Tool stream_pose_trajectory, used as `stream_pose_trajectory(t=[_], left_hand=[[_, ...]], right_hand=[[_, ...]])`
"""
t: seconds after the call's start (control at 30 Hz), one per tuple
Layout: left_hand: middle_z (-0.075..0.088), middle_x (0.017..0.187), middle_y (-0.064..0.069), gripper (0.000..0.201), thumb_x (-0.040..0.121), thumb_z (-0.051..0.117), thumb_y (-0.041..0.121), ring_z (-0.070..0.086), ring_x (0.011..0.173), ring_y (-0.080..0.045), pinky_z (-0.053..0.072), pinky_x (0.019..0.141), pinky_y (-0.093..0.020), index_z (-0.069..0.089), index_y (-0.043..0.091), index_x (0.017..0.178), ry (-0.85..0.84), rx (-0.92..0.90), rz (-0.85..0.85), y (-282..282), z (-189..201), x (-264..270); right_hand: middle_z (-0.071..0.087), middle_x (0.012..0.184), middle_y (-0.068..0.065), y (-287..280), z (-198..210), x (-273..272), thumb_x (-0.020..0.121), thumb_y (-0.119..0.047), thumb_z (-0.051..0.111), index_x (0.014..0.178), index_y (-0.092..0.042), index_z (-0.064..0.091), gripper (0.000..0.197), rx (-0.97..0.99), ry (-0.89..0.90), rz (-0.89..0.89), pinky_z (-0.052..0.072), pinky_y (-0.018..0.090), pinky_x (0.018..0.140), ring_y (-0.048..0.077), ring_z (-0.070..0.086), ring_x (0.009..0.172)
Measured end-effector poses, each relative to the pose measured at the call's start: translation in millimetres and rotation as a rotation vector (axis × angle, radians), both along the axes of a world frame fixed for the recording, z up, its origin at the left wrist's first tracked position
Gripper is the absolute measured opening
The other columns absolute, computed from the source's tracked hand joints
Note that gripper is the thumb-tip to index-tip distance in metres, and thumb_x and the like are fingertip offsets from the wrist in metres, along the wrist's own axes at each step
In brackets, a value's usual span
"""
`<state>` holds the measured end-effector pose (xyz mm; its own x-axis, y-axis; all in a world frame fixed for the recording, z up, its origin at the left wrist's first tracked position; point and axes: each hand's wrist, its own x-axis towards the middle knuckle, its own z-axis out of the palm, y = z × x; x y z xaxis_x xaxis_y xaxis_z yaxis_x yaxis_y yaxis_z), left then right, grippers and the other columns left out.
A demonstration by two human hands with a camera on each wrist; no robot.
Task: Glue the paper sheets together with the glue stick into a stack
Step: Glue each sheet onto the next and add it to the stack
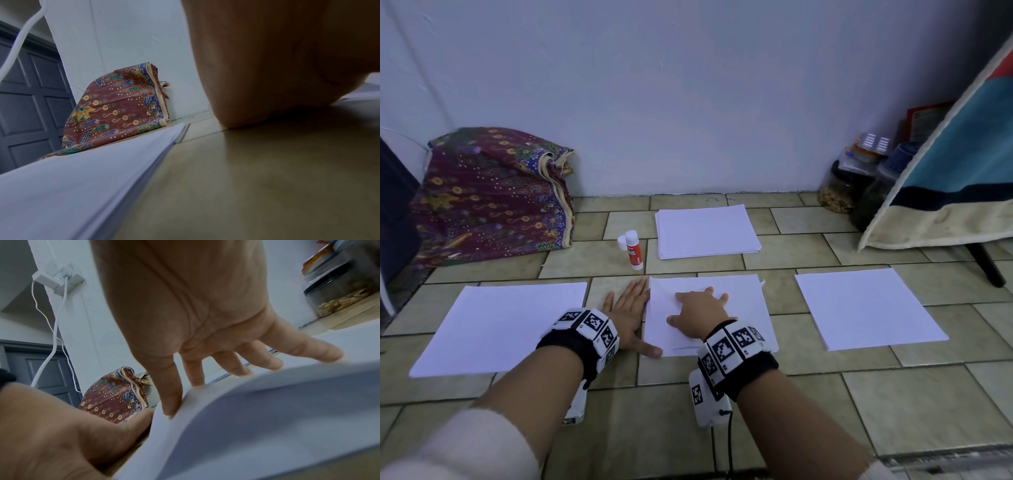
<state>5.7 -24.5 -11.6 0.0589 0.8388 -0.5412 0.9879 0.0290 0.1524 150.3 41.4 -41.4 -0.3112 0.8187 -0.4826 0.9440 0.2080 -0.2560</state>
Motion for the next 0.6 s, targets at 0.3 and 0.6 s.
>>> stream_pose_trajectory(t=[0.3, 0.6], left_hand=[[-0.035, 0.154, -0.001, 0.13, 0.075, 0.065, 0.067, -0.03, 0.143, -0.018, -0.012, 0.115, -0.048, -0.028, 0.012, 0.147, 0.011, 0.0, -0.006, -1.6, 1.2, 2.8], [-0.034, 0.154, -0.001, 0.135, 0.07, 0.067, 0.07, -0.03, 0.142, -0.018, -0.012, 0.115, -0.048, -0.028, 0.013, 0.147, 0.011, 0.013, -0.006, -0.9, -1.6, 0.5]], right_hand=[[0.028, 0.154, 0.013, -1.3, 3.9, -1.5, 0.09, -0.048, 0.047, 0.144, -0.027, 0.035, 0.06, 0.01, -0.033, 0.016, 0.015, 0.07, 0.107, 0.041, 0.007, 0.144], [0.025, 0.155, 0.013, -1.9, 1.9, -4.1, 0.086, -0.051, 0.049, 0.144, -0.03, 0.033, 0.064, -0.003, -0.038, -0.006, 0.017, 0.071, 0.105, 0.044, 0.006, 0.143]])
